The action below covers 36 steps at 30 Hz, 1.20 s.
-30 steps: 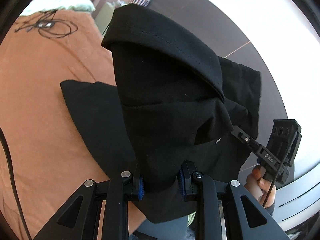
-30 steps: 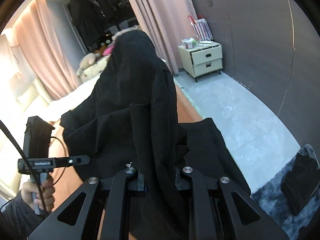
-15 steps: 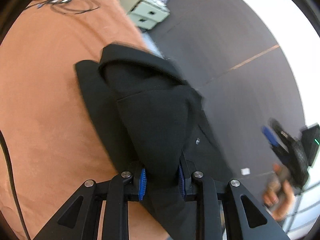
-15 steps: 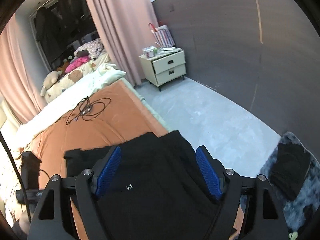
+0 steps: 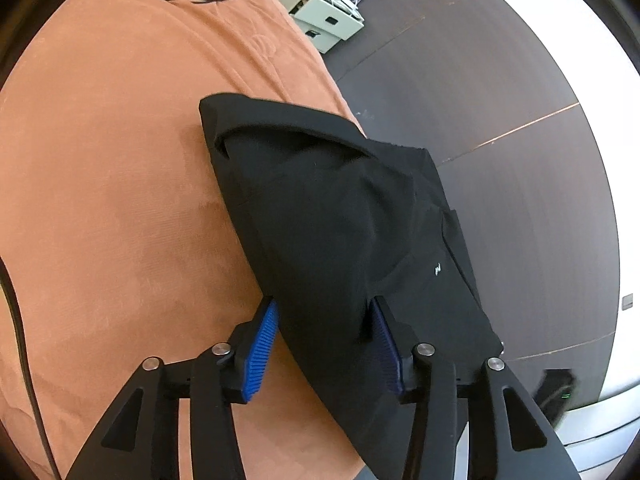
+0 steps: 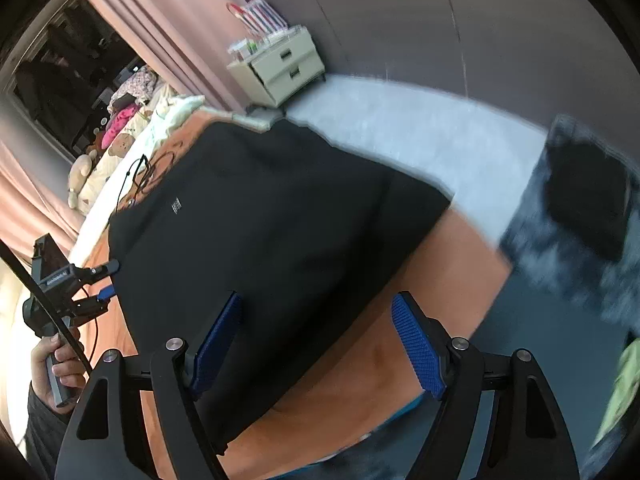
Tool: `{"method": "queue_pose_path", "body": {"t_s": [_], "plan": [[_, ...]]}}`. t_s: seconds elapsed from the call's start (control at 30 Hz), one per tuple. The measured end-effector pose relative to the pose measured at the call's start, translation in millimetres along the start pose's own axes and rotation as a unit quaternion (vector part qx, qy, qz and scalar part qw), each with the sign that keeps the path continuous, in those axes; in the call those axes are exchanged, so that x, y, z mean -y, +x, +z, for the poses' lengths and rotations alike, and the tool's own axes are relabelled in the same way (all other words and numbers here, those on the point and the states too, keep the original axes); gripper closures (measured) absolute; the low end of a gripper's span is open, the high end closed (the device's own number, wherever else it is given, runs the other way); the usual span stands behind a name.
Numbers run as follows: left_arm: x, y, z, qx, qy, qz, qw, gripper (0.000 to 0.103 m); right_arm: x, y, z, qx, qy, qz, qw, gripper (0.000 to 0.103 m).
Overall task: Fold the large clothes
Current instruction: 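Lower the folded shirt onto the bed and open both grippers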
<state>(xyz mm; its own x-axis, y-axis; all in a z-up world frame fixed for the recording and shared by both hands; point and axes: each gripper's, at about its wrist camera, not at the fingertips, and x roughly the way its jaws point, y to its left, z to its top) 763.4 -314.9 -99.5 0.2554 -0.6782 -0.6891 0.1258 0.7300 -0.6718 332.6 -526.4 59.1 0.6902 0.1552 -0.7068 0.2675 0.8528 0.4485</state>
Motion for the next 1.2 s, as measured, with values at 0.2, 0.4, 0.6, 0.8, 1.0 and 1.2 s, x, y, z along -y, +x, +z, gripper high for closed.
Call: {"method": "queue_pose_path", "body": {"t_s": [0.2, 0.4, 0.6, 0.8, 1.0, 1.2], "plan": [[9, 16, -1, -0.007, 0.039, 0.011, 0.9991, 0.067, -14, -14, -5, 0.022, 0.023, 0.038, 0.999, 0.063], [26, 23, 11, 0.0, 0.063, 0.034, 0.9974, 0.071, -33, -34, 12, 0.024, 0.015, 0.028, 0.999, 0.078], [32, 32, 25, 0.013, 0.073, 0.047, 0.9961, 0.071, -34, -29, 4, 0.033, 0.012, 0.017, 0.999, 0.079], [27, 32, 22, 0.0, 0.047, 0.05, 0.9976, 0.068, -20, 1, -15, 0.032, 0.023, -0.004, 0.999, 0.078], [40, -1, 19, 0.036, 0.096, 0.066, 0.9925, 0.068, -36, -14, -16, 0.062, 0.017, -0.07, 0.995, 0.054], [51, -25, 16, 0.056, 0.127, 0.074, 0.9876, 0.066, -48, -54, -30, 0.076, -0.014, -0.079, 0.994, 0.053]]}}
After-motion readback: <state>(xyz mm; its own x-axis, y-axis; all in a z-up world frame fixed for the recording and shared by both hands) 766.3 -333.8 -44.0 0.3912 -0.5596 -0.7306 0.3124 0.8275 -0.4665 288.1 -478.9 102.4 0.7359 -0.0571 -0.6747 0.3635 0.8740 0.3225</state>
